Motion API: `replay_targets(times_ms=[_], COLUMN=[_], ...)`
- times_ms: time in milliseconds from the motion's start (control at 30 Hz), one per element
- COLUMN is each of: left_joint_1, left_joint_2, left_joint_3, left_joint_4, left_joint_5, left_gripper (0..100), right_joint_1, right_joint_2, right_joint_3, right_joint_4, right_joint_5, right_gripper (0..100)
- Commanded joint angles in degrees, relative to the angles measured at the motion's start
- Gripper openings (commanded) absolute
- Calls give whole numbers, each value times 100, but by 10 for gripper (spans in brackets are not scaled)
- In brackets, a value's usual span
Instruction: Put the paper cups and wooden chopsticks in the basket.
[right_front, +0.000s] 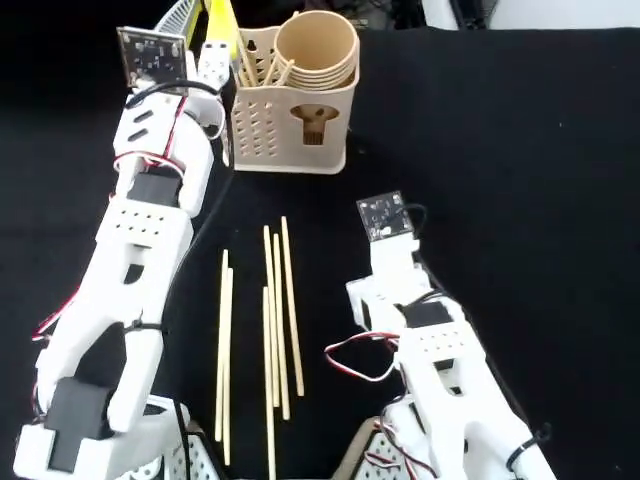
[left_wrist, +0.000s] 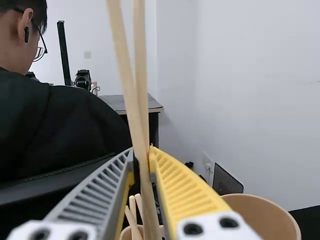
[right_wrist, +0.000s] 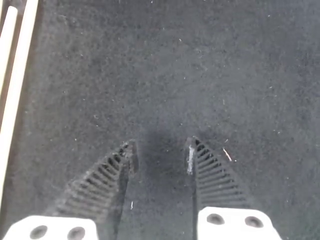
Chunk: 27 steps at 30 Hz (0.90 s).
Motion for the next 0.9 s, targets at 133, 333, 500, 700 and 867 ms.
replay_targets(times_ms=[133, 333, 500, 700, 867], left_joint_1=[-180, -163, -171, -189, -321], left_joint_2=[-18, 44, 9, 35, 26], left_joint_3=[-75, -505, -541, -497, -497], left_joint_4=[0, 0, -141, -976, -976], left_joint_5=[-35, 18, 18, -26, 18], left_gripper=[30, 30, 30, 30, 30], right_joint_1=[26, 26, 26, 26, 26], right_joint_2=[-119, -119, -119, -119, -119], right_joint_3=[-40, -40, -40, -40, -40], right_joint_4=[-114, -114, -114, -114, -114], right_joint_5=[0, 0, 0, 0, 0], right_gripper=[172, 172, 172, 172, 172])
